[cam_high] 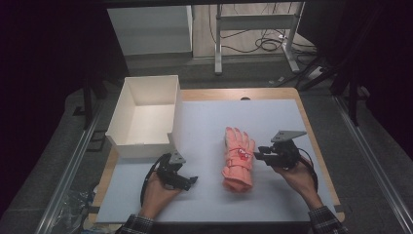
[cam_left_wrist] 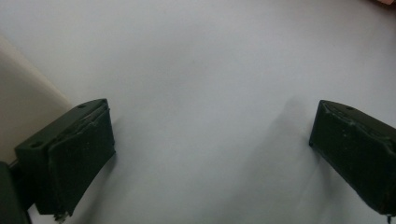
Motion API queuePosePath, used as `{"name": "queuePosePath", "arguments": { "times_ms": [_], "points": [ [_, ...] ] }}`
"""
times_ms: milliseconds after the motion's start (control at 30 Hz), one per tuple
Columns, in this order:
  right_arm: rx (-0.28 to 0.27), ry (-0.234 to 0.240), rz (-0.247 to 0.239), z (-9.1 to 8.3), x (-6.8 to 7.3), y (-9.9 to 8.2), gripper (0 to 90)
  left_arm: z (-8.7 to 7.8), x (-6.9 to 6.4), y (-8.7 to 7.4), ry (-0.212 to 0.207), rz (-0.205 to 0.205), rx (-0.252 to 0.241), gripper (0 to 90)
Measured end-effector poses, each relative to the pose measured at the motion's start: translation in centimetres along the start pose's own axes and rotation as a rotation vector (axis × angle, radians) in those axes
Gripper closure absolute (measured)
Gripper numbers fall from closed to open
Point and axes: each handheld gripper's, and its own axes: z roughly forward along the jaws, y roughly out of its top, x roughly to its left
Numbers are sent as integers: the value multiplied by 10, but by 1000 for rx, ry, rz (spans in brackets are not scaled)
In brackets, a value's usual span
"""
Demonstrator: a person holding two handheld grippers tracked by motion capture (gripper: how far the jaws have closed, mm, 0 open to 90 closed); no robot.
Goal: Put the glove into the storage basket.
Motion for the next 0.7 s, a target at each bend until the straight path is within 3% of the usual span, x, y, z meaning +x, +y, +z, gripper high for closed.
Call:
{"name": "queuePosePath", "arguments": {
  "times_ms": [67,133,367,567,700],
  "points": [
    [1,1,6,0,1,-4,688,0,0,0,0,0,1,1],
    [18,3,10,2,8,-20,733,0,0,0,0,-3,1,1],
    [48,24,13,8,28,-49,736,0,0,0,0,-4,0,1],
    [52,45,5,11,40,-59,736,0,0,0,0,-3,0,1],
    [43,34,-10,16,48,-61,733,0,0,0,0,-3,1,1]
  ]
}}
